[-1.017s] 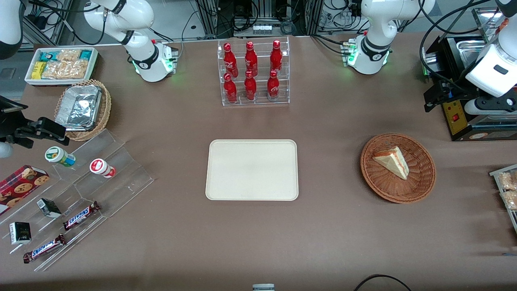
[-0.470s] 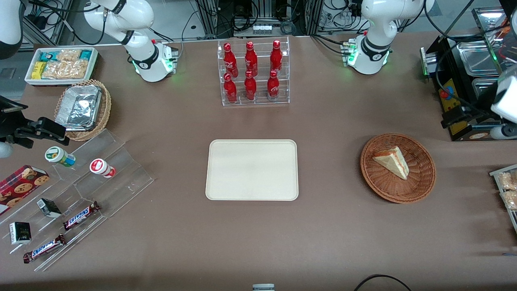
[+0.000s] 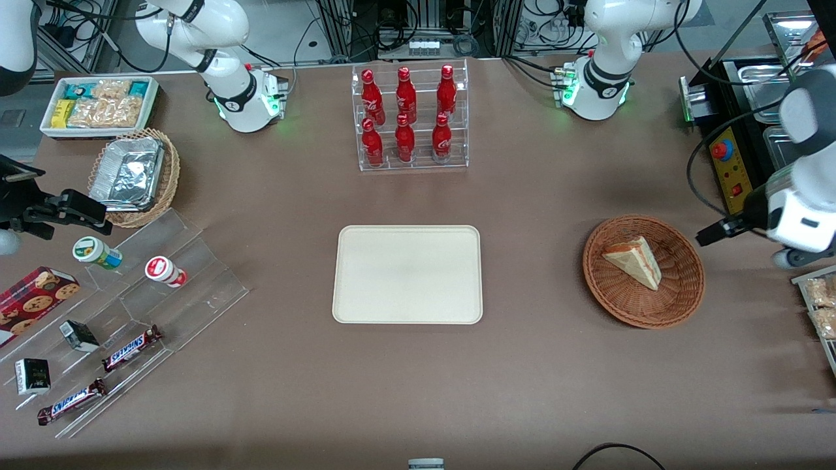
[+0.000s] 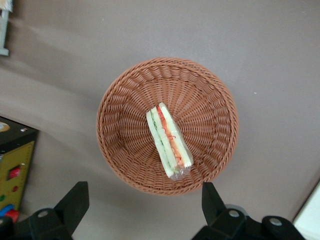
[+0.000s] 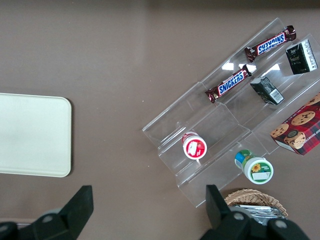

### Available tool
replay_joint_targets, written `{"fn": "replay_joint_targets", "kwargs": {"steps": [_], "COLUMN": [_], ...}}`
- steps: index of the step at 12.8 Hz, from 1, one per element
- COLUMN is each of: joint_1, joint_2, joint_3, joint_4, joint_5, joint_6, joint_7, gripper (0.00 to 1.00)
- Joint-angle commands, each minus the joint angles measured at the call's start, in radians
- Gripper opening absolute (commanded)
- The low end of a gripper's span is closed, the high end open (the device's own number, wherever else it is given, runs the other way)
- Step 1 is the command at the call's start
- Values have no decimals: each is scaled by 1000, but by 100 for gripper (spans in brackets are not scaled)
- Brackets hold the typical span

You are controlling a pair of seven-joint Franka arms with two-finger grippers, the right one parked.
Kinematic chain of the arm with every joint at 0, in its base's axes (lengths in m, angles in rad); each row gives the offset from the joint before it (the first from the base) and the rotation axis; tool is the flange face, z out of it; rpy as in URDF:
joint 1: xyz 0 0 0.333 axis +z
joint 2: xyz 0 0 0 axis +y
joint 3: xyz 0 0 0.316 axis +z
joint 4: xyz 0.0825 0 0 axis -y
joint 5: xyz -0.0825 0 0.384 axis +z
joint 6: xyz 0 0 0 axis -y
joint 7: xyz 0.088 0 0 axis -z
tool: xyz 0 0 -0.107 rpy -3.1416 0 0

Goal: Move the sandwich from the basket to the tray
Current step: 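Lower the open left gripper onto the wrapped sandwich in the basket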

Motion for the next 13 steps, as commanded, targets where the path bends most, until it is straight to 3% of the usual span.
{"fn": "replay_joint_targets", "kwargs": {"steps": [1, 4, 9, 13], "joint_1": [6, 5, -15, -15], "joint_2": [5, 77, 212, 253], "joint_3": [-7, -7, -10, -10], "joint_4": [-115, -195, -182, -185], "joint_5": [9, 4, -8, -40], "joint_6": [137, 327, 394, 424], "joint_7": [-116, -293, -570, -592], "gripper": [100, 100, 100, 100]}}
